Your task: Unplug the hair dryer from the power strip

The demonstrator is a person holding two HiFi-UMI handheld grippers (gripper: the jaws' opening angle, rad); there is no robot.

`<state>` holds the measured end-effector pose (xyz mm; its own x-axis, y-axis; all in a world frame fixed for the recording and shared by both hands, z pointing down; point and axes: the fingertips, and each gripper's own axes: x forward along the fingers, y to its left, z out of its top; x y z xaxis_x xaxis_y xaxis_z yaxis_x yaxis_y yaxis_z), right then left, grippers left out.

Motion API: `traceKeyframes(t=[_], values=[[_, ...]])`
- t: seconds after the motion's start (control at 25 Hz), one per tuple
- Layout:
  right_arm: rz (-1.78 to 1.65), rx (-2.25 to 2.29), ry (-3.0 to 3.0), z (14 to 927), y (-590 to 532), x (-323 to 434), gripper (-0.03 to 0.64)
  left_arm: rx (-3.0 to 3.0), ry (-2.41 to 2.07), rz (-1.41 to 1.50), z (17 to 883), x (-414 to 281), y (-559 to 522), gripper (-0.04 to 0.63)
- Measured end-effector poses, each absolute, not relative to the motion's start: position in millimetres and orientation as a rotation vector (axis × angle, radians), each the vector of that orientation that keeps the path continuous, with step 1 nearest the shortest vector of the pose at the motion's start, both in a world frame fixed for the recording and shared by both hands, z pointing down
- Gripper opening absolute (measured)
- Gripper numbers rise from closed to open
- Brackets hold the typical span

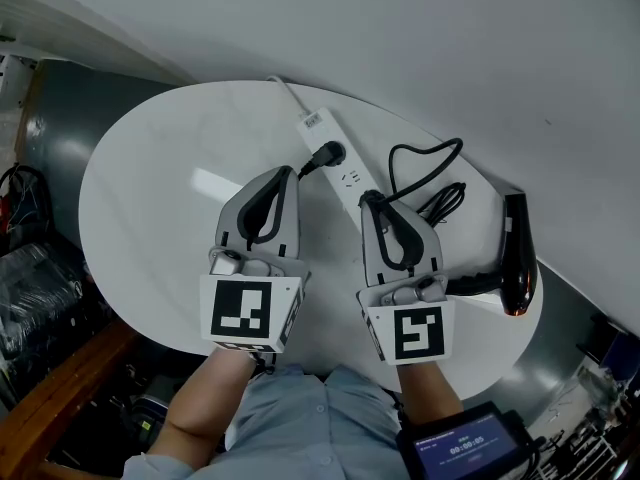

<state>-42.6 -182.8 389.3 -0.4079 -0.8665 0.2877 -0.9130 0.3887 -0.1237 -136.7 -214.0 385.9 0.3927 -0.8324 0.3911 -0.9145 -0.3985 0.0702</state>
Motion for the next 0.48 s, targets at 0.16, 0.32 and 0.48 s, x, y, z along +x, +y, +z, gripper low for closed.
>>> traceKeyframes(t=[0.16,0.32,0.48], values=[[0.377,1.526,-2.446,398.4,-178.0,-42.5,0.04,2.38,-1.536,0.413,382.6,-134.7,-210.2,-0.002],[0.403,1.45,-2.38,422.8,-169.6,-35.9,0.04,2.389,-1.501,0.4,383.0,-125.7,-205.2,-0.002],[0.463,1.439,-2.359,438.6,-169.3,-31.1,0.04,2.374,-1.458,0.347,385.6,-110.6,-199.5,-0.002]])
